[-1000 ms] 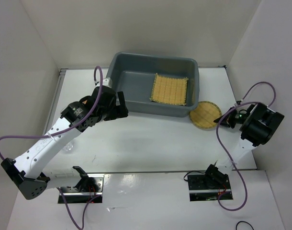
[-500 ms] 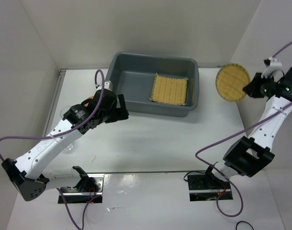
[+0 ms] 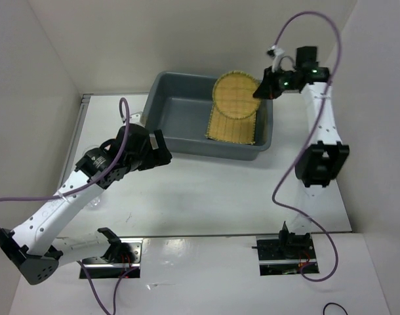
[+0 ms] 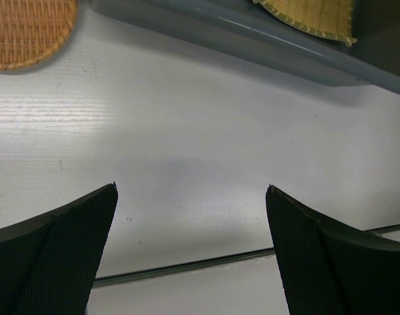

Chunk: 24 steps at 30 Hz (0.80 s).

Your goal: Place the mixed dishes into the plastic bin

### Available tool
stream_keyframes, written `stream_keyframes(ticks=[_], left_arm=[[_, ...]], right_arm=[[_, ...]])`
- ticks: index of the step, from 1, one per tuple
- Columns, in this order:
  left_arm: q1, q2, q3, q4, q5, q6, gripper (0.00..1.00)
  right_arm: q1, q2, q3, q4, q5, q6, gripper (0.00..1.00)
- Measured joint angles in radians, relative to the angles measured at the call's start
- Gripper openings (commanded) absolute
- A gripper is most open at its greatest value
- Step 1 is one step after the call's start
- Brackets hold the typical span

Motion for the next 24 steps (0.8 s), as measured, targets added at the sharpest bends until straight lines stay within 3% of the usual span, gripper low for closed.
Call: stream_keyframes(ticks=[7, 14, 16, 24], left_arm=[[0.016, -0.072, -0.049, -0.012, 0.032, -0.054, 1.00], [0.025, -0.080, -0.086, -0.012, 0.053, -0.104, 1.00], [0.027, -0.054, -0.085, -0.013, 0.056, -0.103, 1.00], [0.042, 0.020, -0.067, -0.012, 0.063, -0.098, 1.00]], right_arm=[[0.052, 0.353, 0.002, -0.050, 0.128, -0.032, 0.00], [0.066, 0.406, 0.175, -0.067, 0.176, -0.051, 0.00], [0.075, 0.443, 0.183, -0.063, 0.210, -0.050, 0.08], [0.099, 0.500, 0.210, -0.045, 0.263, 0.035, 0.19]])
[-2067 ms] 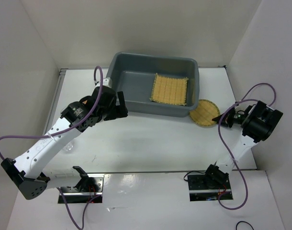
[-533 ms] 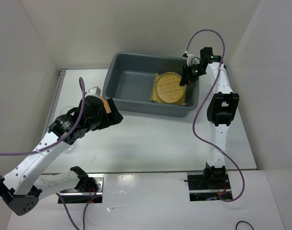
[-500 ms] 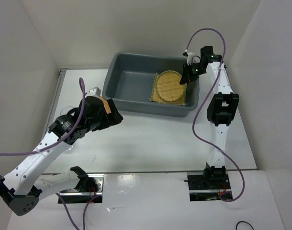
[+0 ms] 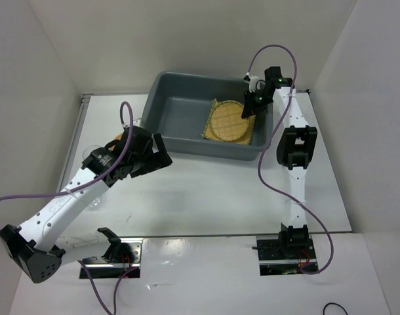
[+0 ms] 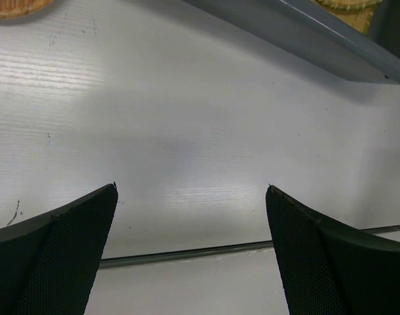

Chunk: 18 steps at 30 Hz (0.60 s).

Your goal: Place the mixed dishes into the plastic bin

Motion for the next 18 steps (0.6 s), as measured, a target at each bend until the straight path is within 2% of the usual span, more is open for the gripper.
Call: stream_keyframes(ticks=[2, 4, 7, 10, 14, 18], left_arm=[[0.008, 0.002, 0.002, 0.000, 0.001, 0.002, 1.00], [0.014, 0.003, 0.004, 0.000, 0.004, 0.002, 1.00], [0.021, 0.008, 0.005, 0.000, 0.009, 0.002, 1.00], [0.028, 0.016, 0.005, 0.000, 0.015, 0.003, 1.00], [0.045, 0.018, 0.013, -0.007, 0.004, 0.033, 1.00], [0.063, 0.044, 0.071, -0.050, -0.073, 0.100, 1.00]], right_arm=[[0.002, 0.011, 0.003, 0.011, 0.025, 0.019, 0.41], [0.012, 0.030, 0.016, 0.021, 0.105, 0.015, 0.54], [0.024, 0.084, 0.058, 0.023, 0.192, 0.016, 0.67], [0.033, 0.116, 0.067, 0.022, 0.237, 0.016, 0.70], [0.035, 0.125, 0.082, 0.021, 0.280, 0.024, 0.79], [0.033, 0.119, 0.134, 0.019, 0.294, 0.039, 0.83]])
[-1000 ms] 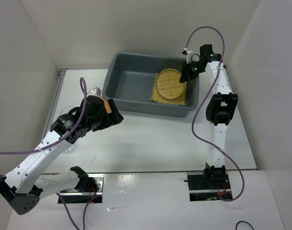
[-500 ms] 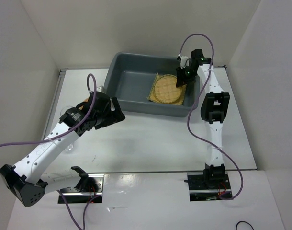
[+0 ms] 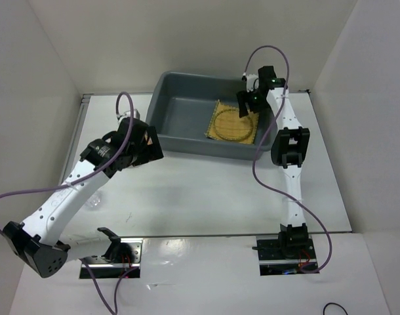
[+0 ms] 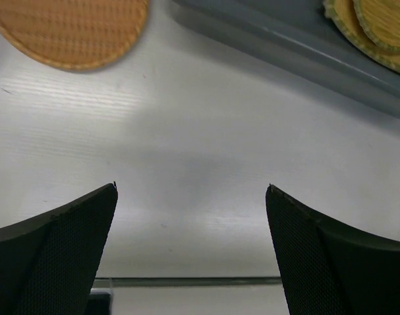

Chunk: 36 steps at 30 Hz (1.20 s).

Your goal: Place the mixed dishes into the plastic bin

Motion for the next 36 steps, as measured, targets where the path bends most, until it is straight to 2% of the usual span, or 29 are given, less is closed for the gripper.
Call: stream_keyframes(ticks=[4, 6, 8, 11, 12, 15, 19, 20, 23, 29, 33, 36], left_arm=[[0.043, 0.038, 0.035, 0.000, -0.103, 0.060, 1.00], [0.109, 0.060, 0.027, 0.025, -0.085, 0.070, 1.00], [0.212, 0.080, -0.018, 0.101, -0.024, 0.051, 1.00], [0.330, 0.100, -0.165, 0.247, 0.100, -0.053, 1.00], [0.351, 0.100, -0.237, 0.299, 0.136, -0.102, 1.00], [0.341, 0.097, -0.433, 0.411, 0.197, -0.271, 1.00], [0.294, 0.059, -0.563, 0.521, 0.171, -0.470, 1.00], [0.293, 0.042, -0.583, 0.558, 0.152, -0.525, 1.00], [0.287, -0.002, -0.651, 0.705, 0.084, -0.654, 1.00], [0.211, -0.085, -0.864, 0.951, -0.122, -0.883, 1.00], [0.200, -0.068, -0.973, 1.041, -0.219, -0.999, 1.00], [0.197, 0.010, -0.995, 1.142, -0.279, -1.080, 1.00]], right_arm=[[-0.019, -0.051, 0.092, -0.032, -0.076, 0.007, 0.87], [-0.040, -0.099, 0.174, -0.071, -0.140, -0.007, 0.88], [-0.061, -0.206, 0.169, -0.087, -0.201, -0.034, 0.92], [-0.091, -0.452, -0.002, -0.111, -0.272, -0.085, 0.93], [-0.097, -0.555, -0.112, -0.108, -0.293, -0.104, 0.93], [-0.109, -0.775, -0.406, -0.099, -0.338, -0.128, 0.93], [-0.156, -0.958, -0.813, -0.056, -0.383, -0.145, 0.93], [-0.174, -1.015, -0.958, -0.022, -0.386, -0.148, 0.94], [-0.199, -1.141, -1.229, 0.008, -0.377, -0.146, 0.93], [-0.226, -1.286, -1.435, 0.078, -0.344, -0.095, 0.91], [-0.263, -1.289, -1.456, 0.105, -0.329, -0.075, 0.91], [-0.275, -1.289, -1.453, 0.110, -0.336, -0.081, 0.91]])
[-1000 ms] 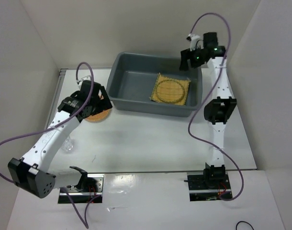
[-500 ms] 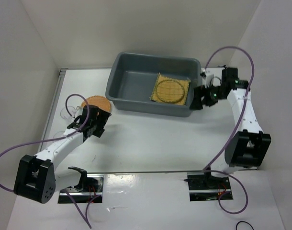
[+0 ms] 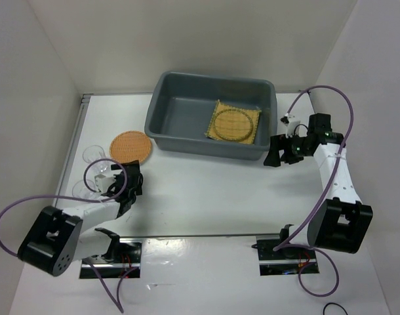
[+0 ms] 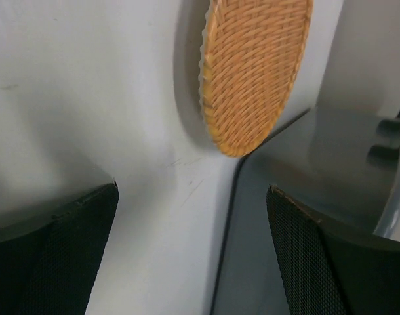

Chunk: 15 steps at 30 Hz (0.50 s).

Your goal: Place the mixed dishes into the plastic bin

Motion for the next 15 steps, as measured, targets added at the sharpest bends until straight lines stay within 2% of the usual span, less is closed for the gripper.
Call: stream_keyframes(ticks=[8, 15], left_arm=[[-0.008, 0.308, 0.044, 0.375, -0.054, -0.096, 1.00], [-0.011, 0.450, 0.090, 0.526, -0.065, -0.116, 0.99]], right_arm=[[-0.071, 0.014, 0.024, -0.022, -0.025, -0.031, 0.91], [-0.121, 0.016, 0.058, -0.067, -0.034, -0.056, 0.91]])
